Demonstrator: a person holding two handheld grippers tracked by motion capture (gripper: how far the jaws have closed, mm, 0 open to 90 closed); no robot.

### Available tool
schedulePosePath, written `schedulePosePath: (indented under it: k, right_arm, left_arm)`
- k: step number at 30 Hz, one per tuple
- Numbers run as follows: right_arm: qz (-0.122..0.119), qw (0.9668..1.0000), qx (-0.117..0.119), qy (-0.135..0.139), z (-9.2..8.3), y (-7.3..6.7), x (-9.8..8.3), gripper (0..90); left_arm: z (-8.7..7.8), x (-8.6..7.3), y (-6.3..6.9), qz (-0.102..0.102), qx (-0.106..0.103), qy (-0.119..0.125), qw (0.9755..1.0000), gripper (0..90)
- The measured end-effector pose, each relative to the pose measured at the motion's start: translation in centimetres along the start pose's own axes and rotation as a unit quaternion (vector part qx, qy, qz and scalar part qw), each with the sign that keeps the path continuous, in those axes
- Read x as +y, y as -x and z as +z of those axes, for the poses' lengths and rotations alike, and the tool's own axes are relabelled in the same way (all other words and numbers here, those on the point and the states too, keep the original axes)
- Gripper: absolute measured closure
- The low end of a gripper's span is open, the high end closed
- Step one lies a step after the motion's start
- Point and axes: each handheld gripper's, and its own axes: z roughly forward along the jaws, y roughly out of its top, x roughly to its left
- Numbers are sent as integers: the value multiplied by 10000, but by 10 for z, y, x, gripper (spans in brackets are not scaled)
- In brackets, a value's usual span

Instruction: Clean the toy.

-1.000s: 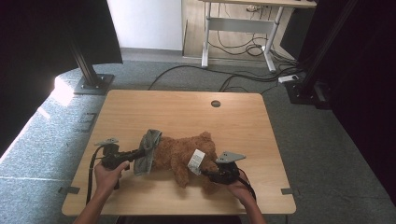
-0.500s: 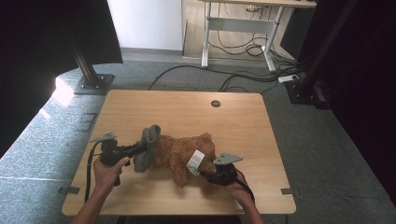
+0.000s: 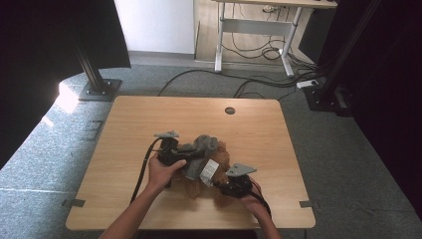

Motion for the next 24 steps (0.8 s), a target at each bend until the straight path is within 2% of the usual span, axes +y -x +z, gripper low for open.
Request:
schedulePosePath:
  k: [1, 3, 6, 10, 12, 15, 18, 24]
  right_arm:
    - [15, 10000, -12, -7, 0, 0, 0, 578]
    - [5, 10000, -40, -23, -1, 2, -1, 571]
    - [47, 10000, -11, 4, -2, 2, -4, 499]
    - [389, 9988, 221, 184, -6, 4, -2, 335]
    - [532, 9979, 220, 291, -10, 6, 0, 291]
    - [877, 9949, 311, 391, -11, 10, 5, 291]
    - [846, 9957, 284, 255, -5, 7, 4, 330]
    - [705, 9973, 193, -36, 1, 3, 3, 408]
  left_arm:
    - [6, -1, 0, -16, 60, -119, 9999, 744]
    - [11, -4, -2, -79, 75, -178, 9998, 747]
    - [11, -13, -8, -196, -9, -103, 9998, 752]
    - [8, -21, -11, -203, -44, -73, 9998, 756]
    - [8, -23, -9, -130, 0, -99, 9999, 757]
    - [8, -24, -5, -1, 109, -116, 9999, 757]
    - [10, -26, -4, 51, 171, -166, 9997, 757]
    - [11, -32, -3, 65, 154, -170, 9997, 759]
